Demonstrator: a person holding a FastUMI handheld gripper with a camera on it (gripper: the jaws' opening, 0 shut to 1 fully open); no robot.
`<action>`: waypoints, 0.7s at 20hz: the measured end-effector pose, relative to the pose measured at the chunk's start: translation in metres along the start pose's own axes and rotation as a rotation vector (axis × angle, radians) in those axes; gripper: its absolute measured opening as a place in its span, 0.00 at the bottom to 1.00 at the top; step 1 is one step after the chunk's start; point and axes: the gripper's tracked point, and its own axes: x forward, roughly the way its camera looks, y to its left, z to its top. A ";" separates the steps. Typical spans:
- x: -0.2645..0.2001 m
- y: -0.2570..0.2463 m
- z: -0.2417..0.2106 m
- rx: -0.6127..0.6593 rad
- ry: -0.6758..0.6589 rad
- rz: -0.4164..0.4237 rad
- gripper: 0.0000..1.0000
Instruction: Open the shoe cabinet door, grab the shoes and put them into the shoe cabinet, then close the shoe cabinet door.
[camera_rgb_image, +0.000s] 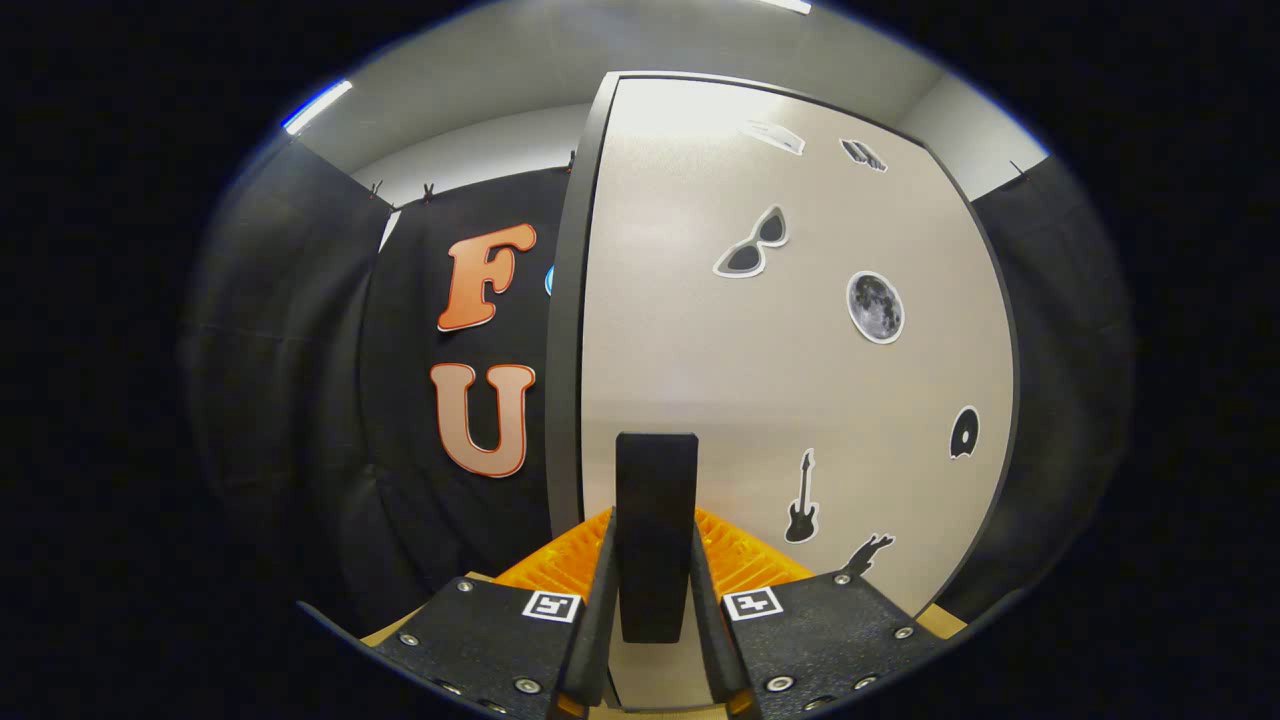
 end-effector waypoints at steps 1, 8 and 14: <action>0.001 0.001 -0.003 0.005 0.019 0.000 0.35; -0.002 0.001 -0.004 0.014 0.088 0.011 0.23; -0.016 -0.002 -0.004 0.010 0.108 0.002 0.19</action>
